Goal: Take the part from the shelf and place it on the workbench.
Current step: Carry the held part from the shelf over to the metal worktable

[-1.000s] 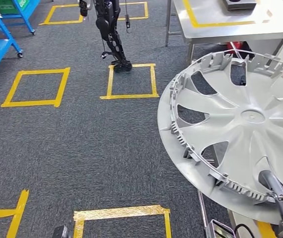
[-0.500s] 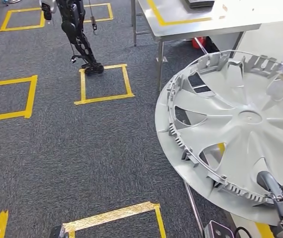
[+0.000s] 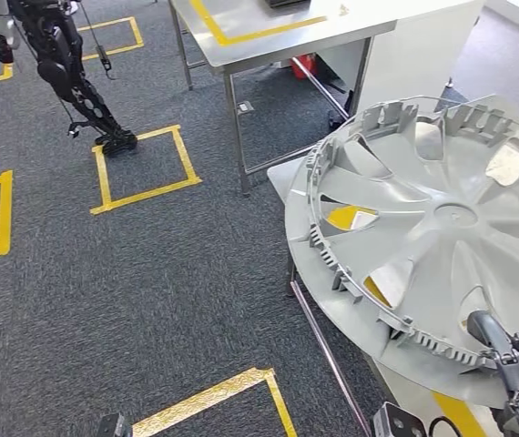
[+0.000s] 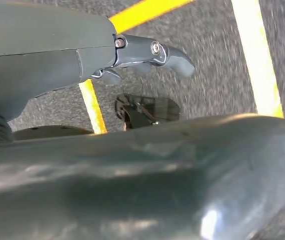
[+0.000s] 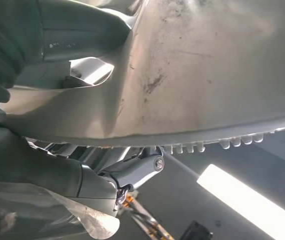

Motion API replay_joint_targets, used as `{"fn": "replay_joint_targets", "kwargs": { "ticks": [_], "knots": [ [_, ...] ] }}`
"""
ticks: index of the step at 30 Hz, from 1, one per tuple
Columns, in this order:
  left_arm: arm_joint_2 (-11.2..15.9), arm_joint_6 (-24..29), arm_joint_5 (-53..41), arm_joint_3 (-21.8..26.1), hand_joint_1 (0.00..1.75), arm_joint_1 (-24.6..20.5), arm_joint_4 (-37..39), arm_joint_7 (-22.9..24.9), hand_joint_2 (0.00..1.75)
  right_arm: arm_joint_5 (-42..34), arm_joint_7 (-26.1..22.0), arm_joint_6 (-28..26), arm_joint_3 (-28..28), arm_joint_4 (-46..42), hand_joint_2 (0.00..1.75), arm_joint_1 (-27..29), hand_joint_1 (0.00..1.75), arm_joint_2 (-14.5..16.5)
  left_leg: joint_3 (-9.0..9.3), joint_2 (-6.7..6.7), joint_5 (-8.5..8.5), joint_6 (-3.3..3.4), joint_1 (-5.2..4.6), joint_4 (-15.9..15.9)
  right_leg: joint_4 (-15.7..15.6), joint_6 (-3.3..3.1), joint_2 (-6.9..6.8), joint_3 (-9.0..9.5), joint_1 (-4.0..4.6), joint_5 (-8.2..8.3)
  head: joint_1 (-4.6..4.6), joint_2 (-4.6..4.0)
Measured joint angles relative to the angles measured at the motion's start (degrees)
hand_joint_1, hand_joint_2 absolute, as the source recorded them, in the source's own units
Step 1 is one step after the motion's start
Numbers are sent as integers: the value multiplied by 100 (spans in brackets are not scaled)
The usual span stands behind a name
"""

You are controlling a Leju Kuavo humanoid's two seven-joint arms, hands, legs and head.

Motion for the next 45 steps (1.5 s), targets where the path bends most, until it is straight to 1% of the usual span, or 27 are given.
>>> {"fn": "replay_joint_targets", "kwargs": {
  "ticks": [2,3,5,7,9,11,13,15,17,18,19,22,24,26,28,29,31,33,34,35,37,38,40,41,42,43,45],
  "knots": [
    [-4,14,-35,-24,0,23,0,8,0,1,-13,0,1,5,175,-1,175,0,-335,-97,-249,3,3,713,2,-17,145,1,11,3,-3,0],
    [-5,20,-47,-35,0,31,0,12,0,1,-18,0,1,9,175,-1,175,0,-400,-109,-214,13,3,819,4,-19,223,6,17,4,-3,0],
    [-5,29,-57,-47,0,31,0,17,0,1,-25,0,1,15,175,0,175,0,-232,-176,168,56,2,363,8,-17,381,24,22,4,-4,0],
    [10,38,-64,-49,0,29,1,21,0,2,-31,0,2,19,175,-7,175,0,70,-441,558,110,9,-397,23,0,523,18,17,10,0,0],
    [24,41,-79,-50,0,22,2,31,0,1,-35,0,1,26,175,-15,175,0,209,-612,642,139,5,-770,38,53,646,-44,-3,35,-8,0],
    [19,41,-93,-50,0,7,2,41,0,0,-39,0,-1,31,175,-10,175,0,231,-516,634,165,5,-855,31,122,731,-111,-24,62,-19,0],
    [14,41,-105,-50,0,-3,1,44,0,0,-46,0,-2,33,175,-3,175,0,255,-376,676,219,21,-933,174,167,509,-226,-8,-40,1,0],
    [14,41,-110,-50,0,3,0,50,0,-1,-51,0,2,40,175,-13,175,0,267,-217,696,263,15,-973,743,201,169,-510,6,-357,28,0],
    [13,41,-112,-51,0,22,0,58,0,-1,-50,0,4,53,175,-21,175,0,263,-51,690,274,2,-970,1445,242,60,-836,-9,-645,38,0],
    [10,41,-113,-51,0,27,0,60,0,-1,-49,1,2,61,175,-20,175,0,264,31,685,272,0,-969,1599,260,42,-901,-17,-664,39,0],
    [8,40,-115,-52,0,26,0,60,0,-1,-49,1,-1,68,175,-18,175,0,267,107,677,264,0,-965,1513,274,18,-843,-26,-571,39,0],
    [-2,38,-124,-54,0,17,0,60,0,-1,-48,0,-5,78,175,-20,175,0,293,298,627,202,-12,-933,389,281,-248,-205,-34,-113,41,0],
    [-1,34,-138,-56,0,13,0,62,0,-2,-40,0,-4,80,175,-24,175,0,308,387,598,151,-41,-907,18,225,-360,15,-7,-54,35,0],
    [-7,31,-155,-60,0,0,-1,63,0,-2,-22,0,-9,81,175,-21,175,0,325,475,588,107,-47,-900,14,152,-260,15,12,-49,32,0],
    [-13,31,-164,-64,0,-20,-2,64,0,-1,-11,0,-13,79,175,-18,175,0,302,371,470,54,-20,-782,-3,83,-151,18,-1,-26,22,0],
    [-14,33,-167,-66,0,-26,-2,64,0,0,-10,0,-10,78,175,-22,175,0,216,236,325,32,-7,-563,-14,48,-94,23,-11,-15,7,0],
    [-14,40,-170,-68,0,-19,-2,64,0,2,-9,0,-6,78,175,-31,175,0,-125,-36,-52,15,7,195,-16,6,26,21,-12,-2,-21,0],
    [-16,45,-170,-72,0,5,-2,67,0,1,-8,0,-6,79,175,-32,175,0,-427,-102,-205,27,6,791,-13,-8,180,20,4,4,-25,0],
    [-17,47,-170,-73,0,14,-2,68,0,1,-8,0,-6,79,175,-31,175,0,-449,-116,-110,45,6,788,-10,-10,264,23,12,5,-25,0],
    [-18,48,-170,-74,0,16,-2,70,0,1,-8,0,-6,79,175,-31,175,0,-368,-148,85,70,5,561,-6,-10,348,28,16,6,-24,0],
    [-8,51,-170,-74,0,13,-2,70,0,1,-8,0,-6,79,175,-31,175,0,-53,-376,510,131,7,-210,5,1,495,31,21,8,-24,0],
    [-1,54,-170,-75,0,11,-2,70,0,1,-8,0,-6,79,175,-33,175,0,80,-499,621,148,12,-531,16,16,563,16,18,12,-23,0],
    [8,56,-170,-77,0,7,-2,72,0,0,-7,0,-7,78,175,-35,175,0,176,-611,643,162,7,-785,27,76,685,-39,-1,35,-21,0],
    [5,56,-170,-78,0,1,-2,72,0,-1,-6,0,-7,78,175,-32,175,0,183,-560,647,169,4,-819,20,111,748,-75,-15,53,-18,0],
    [2,55,-170,-79,0,-7,-2,73,0,-1,-6,0,-8,78,175,-22,175,0,185,-492,666,192,7,-840,28,141,736,-110,-21,52,-17,0],
    [0,54,-170,-79,0,-14,-2,72,0,-2,-6,0,-9,78,175,-15,175,0,194,-423,686,221,15,-873,87,165,632,-159,-15,3,-1,0],
    [-2,48,-171,-80,0,-14,-2,71,0,-2,-8,0,-7,79,175,-20,175,0,203,-267,718,272,26,-927,530,203,282,-374,-1,-282,42,0]
  ]
}}
